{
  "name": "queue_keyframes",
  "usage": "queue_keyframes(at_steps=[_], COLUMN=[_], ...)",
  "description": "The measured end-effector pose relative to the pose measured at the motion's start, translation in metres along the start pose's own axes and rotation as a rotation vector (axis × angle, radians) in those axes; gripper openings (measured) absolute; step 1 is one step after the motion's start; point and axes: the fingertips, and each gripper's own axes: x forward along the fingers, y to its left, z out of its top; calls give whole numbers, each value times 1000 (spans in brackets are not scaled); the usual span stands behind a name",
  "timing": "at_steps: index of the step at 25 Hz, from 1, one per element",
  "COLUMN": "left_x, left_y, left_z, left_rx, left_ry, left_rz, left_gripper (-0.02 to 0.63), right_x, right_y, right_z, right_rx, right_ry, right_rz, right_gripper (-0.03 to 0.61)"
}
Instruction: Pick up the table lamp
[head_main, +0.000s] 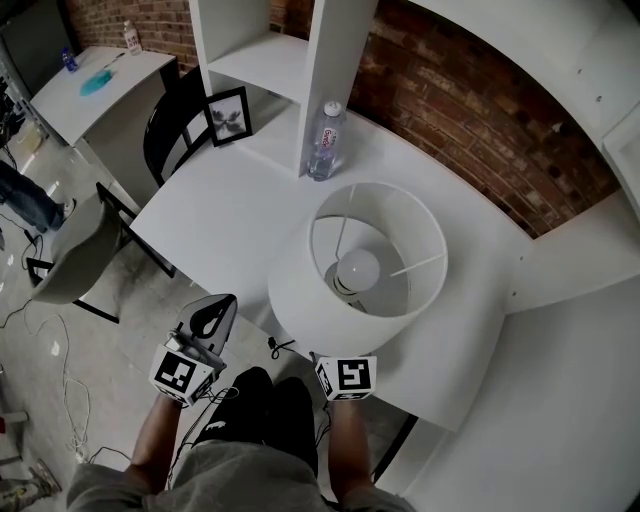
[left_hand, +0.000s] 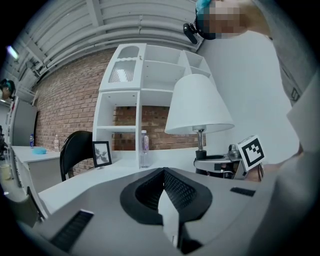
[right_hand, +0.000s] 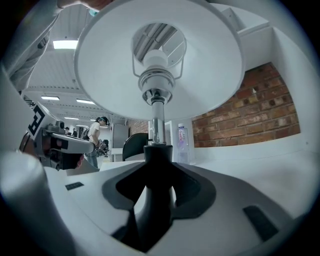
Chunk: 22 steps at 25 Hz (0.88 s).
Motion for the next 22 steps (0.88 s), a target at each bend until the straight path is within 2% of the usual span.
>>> queue_keyframes(at_steps=[11, 22], left_x=[-4, -11], left_y=[-7, -23], left_z=[11, 55], left_rx=[-18, -42], left_ry=[-7, -17], left_rz=[-19, -73], left_gripper=[3, 3], right_x=[-20, -48], right_y=[0, 0], right_z=[10, 52], right_rx=[-10, -32], right_ry=[43, 87], right_rz=[-17, -75], right_gripper=[166, 166])
